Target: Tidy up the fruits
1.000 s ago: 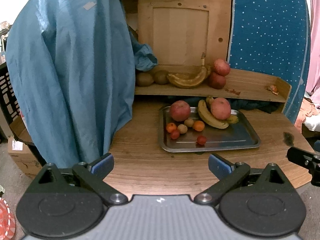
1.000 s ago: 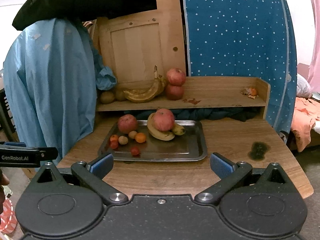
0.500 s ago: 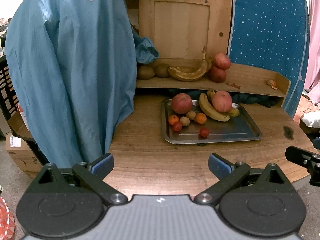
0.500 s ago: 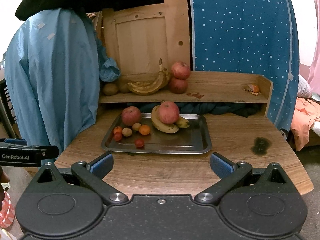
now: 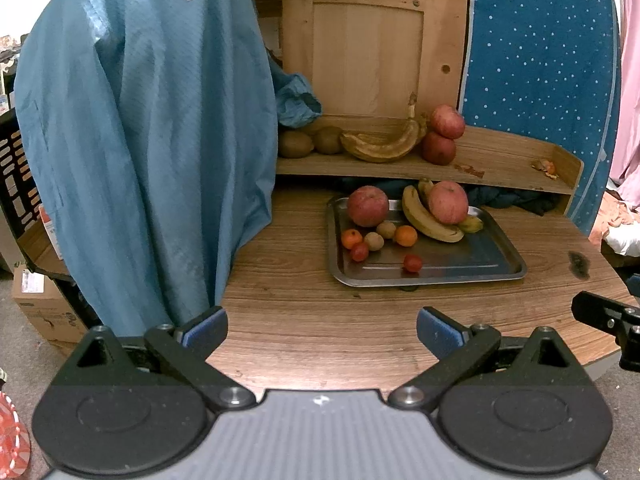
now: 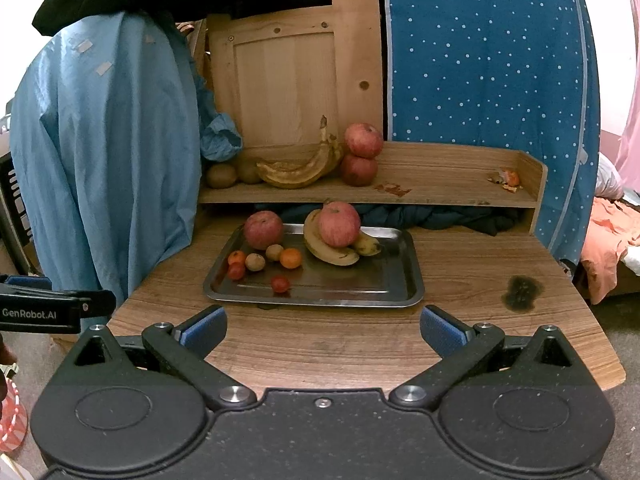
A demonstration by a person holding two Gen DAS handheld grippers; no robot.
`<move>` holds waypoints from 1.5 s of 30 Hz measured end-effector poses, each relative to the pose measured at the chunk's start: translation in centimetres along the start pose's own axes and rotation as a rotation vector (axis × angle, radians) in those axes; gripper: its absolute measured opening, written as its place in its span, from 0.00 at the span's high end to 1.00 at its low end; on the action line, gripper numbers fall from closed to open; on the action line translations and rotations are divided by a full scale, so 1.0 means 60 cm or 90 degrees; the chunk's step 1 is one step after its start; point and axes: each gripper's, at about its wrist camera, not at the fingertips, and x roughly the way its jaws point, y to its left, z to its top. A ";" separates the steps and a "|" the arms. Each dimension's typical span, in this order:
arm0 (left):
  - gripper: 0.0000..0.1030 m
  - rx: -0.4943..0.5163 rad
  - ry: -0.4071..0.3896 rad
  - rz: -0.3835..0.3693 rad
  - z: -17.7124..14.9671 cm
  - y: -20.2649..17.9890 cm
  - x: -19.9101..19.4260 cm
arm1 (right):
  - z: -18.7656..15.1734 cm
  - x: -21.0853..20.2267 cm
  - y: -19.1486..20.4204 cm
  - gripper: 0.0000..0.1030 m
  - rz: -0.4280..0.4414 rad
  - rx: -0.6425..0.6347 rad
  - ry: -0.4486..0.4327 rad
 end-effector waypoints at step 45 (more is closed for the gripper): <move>0.00 0.021 0.000 -0.005 0.009 0.002 0.013 | 0.001 0.000 -0.007 0.01 -0.005 -0.001 0.000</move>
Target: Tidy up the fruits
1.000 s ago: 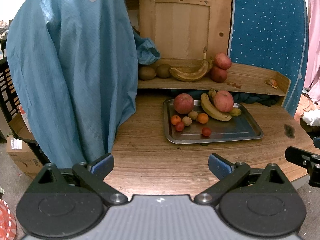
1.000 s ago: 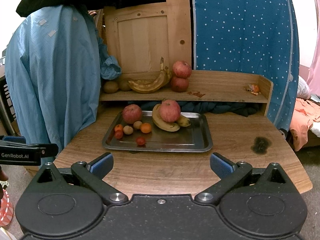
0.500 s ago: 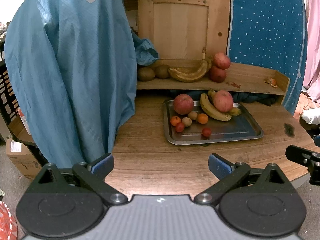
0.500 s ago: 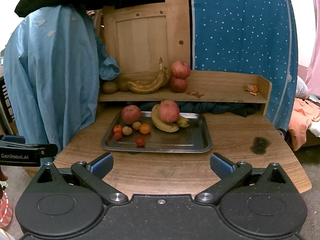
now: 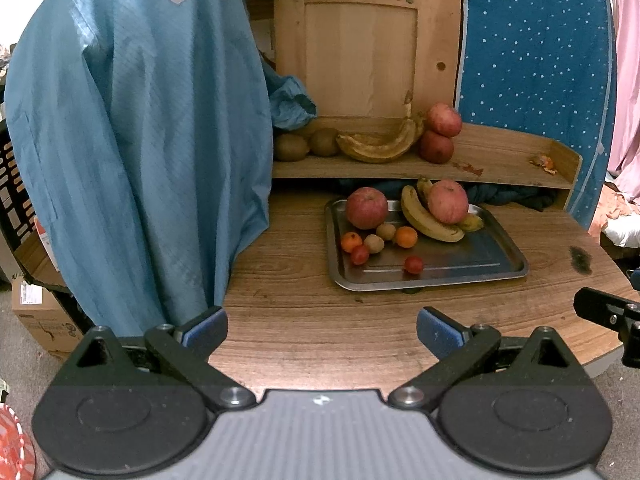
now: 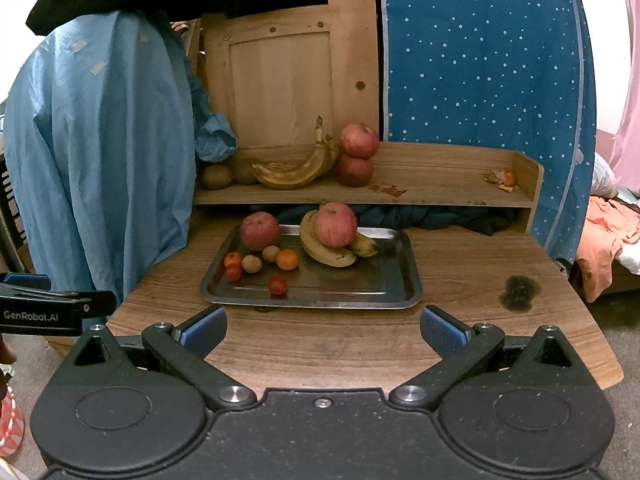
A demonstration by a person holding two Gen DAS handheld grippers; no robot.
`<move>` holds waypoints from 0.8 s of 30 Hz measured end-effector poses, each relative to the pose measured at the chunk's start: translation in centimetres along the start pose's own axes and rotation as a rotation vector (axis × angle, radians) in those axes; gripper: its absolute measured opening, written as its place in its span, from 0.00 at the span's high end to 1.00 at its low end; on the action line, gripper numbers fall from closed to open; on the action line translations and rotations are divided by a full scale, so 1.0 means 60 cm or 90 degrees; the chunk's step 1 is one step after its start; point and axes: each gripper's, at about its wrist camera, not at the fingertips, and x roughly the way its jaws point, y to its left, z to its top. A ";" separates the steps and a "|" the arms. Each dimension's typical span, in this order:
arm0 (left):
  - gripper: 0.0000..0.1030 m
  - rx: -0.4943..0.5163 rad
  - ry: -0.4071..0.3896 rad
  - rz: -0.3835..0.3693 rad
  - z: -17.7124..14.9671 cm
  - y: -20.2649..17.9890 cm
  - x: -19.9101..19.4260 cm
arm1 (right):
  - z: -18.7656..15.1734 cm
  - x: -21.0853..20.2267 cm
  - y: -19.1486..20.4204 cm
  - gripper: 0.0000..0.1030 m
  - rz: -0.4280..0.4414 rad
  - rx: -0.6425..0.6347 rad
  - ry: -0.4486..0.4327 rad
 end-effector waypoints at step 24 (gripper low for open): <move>0.00 -0.024 0.000 -0.022 0.009 0.002 0.009 | 0.012 0.015 -0.003 0.01 -0.002 0.001 0.005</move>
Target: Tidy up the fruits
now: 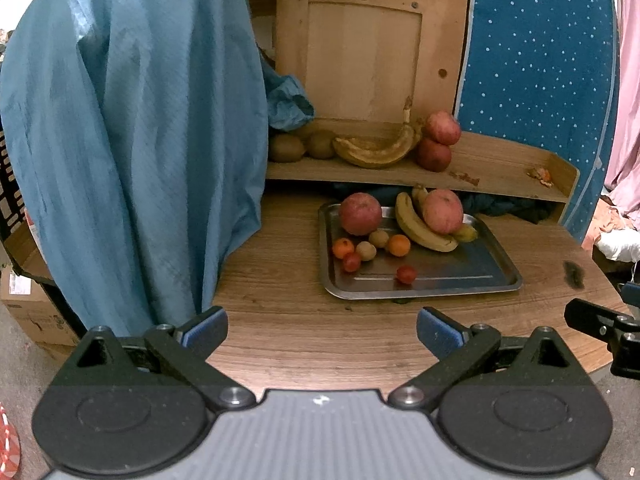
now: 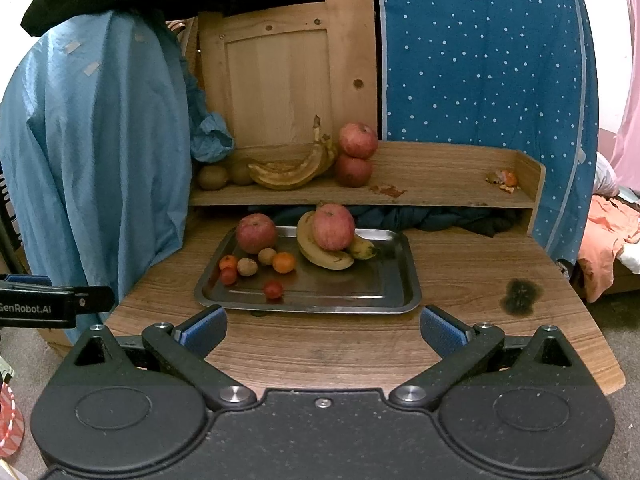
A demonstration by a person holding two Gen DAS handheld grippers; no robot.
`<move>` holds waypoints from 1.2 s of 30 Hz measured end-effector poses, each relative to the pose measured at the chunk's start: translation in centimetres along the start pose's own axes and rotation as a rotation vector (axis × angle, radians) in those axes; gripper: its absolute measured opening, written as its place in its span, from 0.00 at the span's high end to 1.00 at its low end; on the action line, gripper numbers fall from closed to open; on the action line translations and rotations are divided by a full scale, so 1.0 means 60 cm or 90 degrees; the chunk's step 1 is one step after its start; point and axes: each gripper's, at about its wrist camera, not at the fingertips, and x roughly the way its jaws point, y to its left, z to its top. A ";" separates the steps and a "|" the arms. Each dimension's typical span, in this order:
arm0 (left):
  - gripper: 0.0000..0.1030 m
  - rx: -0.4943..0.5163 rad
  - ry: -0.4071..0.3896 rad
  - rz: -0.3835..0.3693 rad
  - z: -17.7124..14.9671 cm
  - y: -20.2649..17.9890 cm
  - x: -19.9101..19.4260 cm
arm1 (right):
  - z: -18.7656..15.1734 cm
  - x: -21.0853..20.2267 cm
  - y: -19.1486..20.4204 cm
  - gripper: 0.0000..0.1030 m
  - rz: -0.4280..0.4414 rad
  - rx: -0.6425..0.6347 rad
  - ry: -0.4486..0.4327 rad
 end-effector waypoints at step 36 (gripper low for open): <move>0.00 -0.021 0.004 -0.026 0.004 0.013 0.009 | 0.001 0.019 0.013 0.01 0.006 -0.005 0.018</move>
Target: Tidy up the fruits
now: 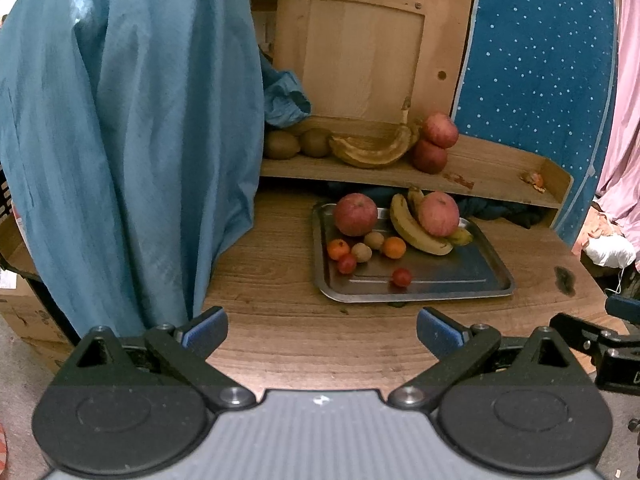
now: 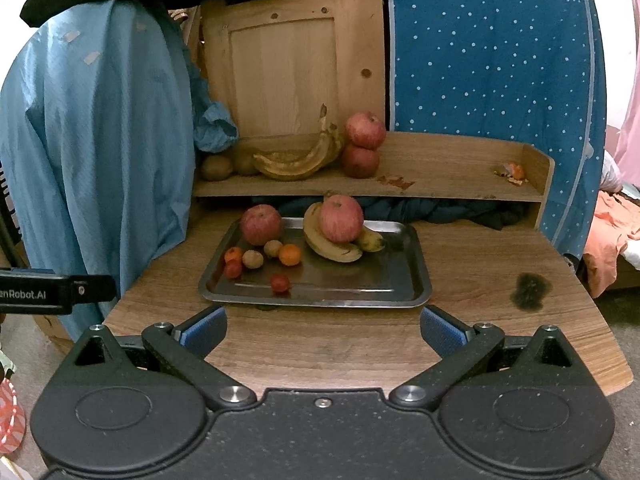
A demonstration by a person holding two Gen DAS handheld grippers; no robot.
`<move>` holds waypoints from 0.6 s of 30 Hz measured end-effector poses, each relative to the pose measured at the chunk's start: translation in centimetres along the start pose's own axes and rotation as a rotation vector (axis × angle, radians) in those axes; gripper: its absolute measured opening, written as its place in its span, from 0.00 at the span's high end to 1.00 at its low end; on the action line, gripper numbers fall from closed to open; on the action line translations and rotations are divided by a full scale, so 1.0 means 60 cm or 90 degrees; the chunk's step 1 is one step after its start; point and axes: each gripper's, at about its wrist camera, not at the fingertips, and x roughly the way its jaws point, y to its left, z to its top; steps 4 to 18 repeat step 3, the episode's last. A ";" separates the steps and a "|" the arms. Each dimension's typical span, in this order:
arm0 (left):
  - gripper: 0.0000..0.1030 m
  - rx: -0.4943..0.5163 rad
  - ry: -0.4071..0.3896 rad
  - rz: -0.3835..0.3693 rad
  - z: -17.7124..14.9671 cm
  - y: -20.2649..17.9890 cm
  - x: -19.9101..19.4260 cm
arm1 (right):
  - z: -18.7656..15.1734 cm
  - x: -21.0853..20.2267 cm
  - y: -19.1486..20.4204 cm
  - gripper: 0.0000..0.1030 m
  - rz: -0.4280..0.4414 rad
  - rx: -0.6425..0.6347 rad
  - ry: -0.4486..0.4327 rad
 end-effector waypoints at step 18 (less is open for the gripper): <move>0.00 -0.001 0.002 -0.003 0.002 0.004 0.003 | -0.001 0.005 0.004 0.01 -0.001 -0.002 0.006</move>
